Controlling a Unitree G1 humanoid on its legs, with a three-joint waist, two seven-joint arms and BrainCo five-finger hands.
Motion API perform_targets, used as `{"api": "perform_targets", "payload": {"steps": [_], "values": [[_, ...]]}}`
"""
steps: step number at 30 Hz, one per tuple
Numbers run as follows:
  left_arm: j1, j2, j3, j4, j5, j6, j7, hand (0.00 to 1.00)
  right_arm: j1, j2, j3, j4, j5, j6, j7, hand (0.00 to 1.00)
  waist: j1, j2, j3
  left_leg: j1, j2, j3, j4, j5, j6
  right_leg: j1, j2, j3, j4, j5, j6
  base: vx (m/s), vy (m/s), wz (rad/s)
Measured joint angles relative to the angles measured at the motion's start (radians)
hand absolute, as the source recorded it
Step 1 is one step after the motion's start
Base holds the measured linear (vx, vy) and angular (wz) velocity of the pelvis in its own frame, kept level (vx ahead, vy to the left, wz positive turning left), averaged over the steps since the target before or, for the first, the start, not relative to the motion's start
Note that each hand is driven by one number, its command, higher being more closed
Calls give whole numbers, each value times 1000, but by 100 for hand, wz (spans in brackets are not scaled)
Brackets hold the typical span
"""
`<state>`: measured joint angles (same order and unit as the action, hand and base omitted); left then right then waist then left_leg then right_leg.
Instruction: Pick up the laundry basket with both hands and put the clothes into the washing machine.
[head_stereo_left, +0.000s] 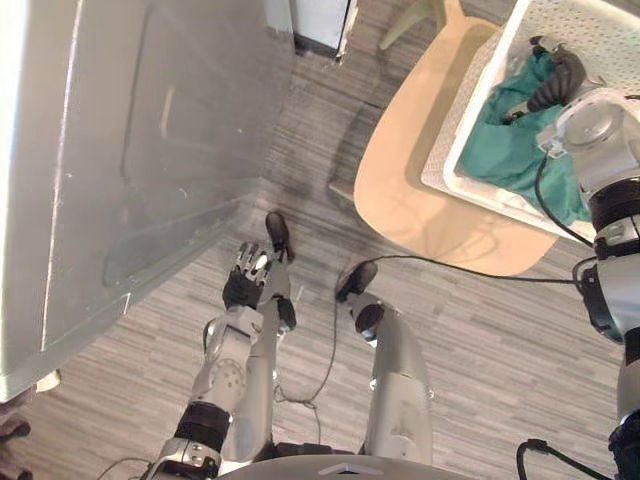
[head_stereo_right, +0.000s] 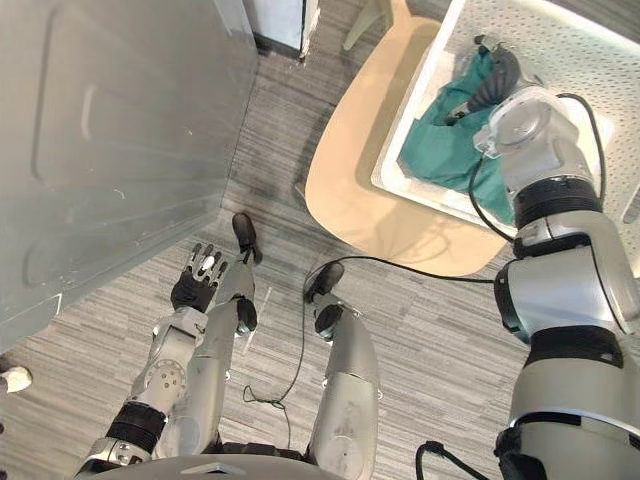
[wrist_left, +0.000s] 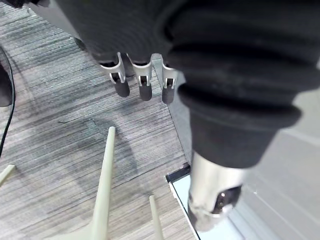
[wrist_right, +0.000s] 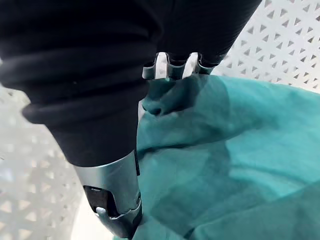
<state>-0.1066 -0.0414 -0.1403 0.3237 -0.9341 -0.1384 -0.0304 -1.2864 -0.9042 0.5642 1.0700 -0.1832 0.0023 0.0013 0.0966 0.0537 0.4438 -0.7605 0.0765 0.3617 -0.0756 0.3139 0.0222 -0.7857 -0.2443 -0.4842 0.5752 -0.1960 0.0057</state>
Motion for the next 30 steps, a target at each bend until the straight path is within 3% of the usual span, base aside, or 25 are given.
{"api": "perform_targets", "payload": {"steps": [5,6,12,19,27,30], "values": [[2,-16,-60,-42,-26,1,-30,0,-20,-22,64,24,21,-12,14,0,0,1,-1,-26,0,-3,0,1,-14,-35,-6,0,20,-15,-9,47,28,3],[2,-16,-77,-44,-27,3,-41,0,-22,-22,65,34,24,-21,17,100,2,1,-1,-28,0,-3,0,0,-15,-38,-7,0,21,-16,-11,31,32,0],[3,-16,-105,-74,-44,13,-57,0,-18,-42,78,51,106,-21,65,100,11,2,-6,-31,1,1,4,-8,-12,-39,-7,2,19,-16,-11,29,34,0],[3,-17,-106,-75,-44,14,-70,0,65,-4,43,92,270,-25,77,100,24,3,-85,-31,3,-1,5,0,-18,-39,-2,2,24,-17,-12,46,20,0],[3,-17,-104,-79,-45,7,-62,0,190,73,-159,37,484,-30,4,100,29,4,-90,1,14,-7,45,-7,-29,12,0,-1,22,-19,-15,9,1,0],[4,-16,-105,-85,-46,7,-61,0,235,109,-237,-17,569,-38,-10,100,26,4,-90,8,18,-8,68,-19,-14,31,0,-2,23,-19,-15,0,0,0]]}}
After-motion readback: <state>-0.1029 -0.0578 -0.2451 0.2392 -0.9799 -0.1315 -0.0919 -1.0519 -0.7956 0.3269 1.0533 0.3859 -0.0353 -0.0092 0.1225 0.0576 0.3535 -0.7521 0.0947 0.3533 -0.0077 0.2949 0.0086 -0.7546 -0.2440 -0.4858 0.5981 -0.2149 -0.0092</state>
